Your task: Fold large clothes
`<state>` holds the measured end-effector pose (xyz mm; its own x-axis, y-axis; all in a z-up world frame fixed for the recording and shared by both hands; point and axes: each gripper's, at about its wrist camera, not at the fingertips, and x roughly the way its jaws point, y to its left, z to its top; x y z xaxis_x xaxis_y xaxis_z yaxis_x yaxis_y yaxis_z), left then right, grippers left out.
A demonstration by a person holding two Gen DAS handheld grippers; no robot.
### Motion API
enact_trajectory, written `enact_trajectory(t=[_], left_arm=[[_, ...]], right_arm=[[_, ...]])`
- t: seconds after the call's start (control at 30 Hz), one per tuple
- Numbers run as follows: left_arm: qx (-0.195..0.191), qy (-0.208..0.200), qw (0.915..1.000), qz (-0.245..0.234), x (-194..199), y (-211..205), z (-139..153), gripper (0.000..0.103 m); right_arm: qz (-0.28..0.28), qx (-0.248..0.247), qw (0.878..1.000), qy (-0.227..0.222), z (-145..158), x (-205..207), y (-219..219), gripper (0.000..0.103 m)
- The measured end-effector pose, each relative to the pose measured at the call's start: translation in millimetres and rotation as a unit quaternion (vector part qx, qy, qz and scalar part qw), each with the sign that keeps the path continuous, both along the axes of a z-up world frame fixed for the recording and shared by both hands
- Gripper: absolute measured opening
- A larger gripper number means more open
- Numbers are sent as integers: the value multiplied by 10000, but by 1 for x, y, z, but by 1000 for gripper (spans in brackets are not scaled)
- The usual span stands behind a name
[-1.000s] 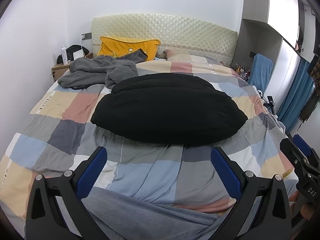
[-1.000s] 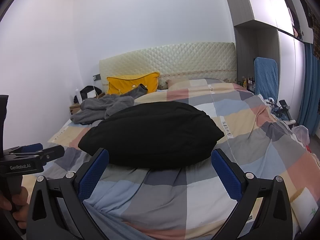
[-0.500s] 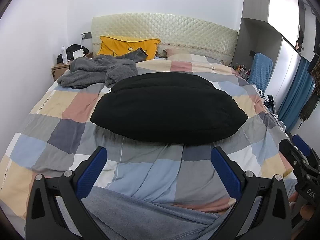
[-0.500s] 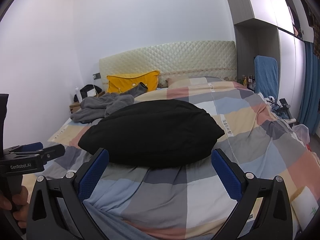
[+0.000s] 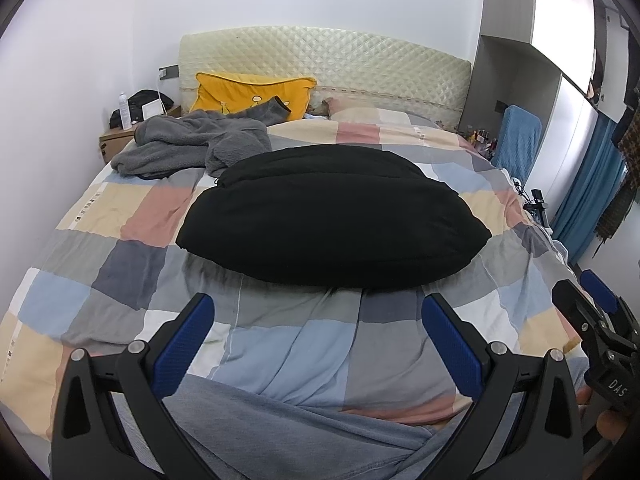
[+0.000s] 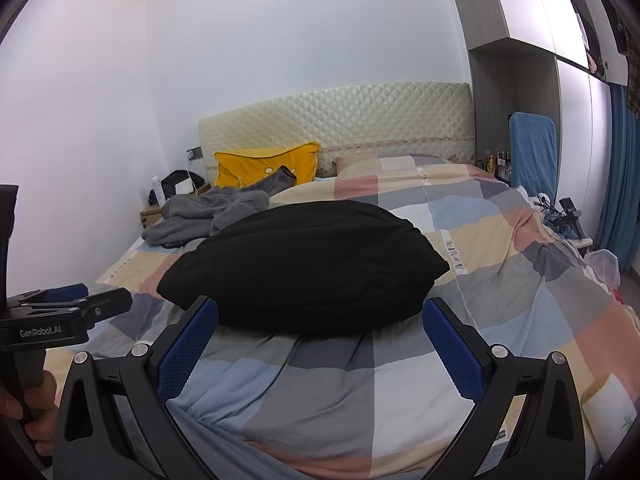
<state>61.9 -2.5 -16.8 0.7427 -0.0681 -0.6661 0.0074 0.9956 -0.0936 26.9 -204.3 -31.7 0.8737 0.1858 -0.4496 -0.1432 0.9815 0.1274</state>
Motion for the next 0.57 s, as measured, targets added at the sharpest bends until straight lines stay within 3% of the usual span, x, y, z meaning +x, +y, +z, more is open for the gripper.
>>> enact_trajectory(t=[0.57], left_arm=[[7, -24, 10000, -10, 0, 0, 1, 103]], right_arm=[[-15, -5, 10000, -18, 1, -1, -1, 103]])
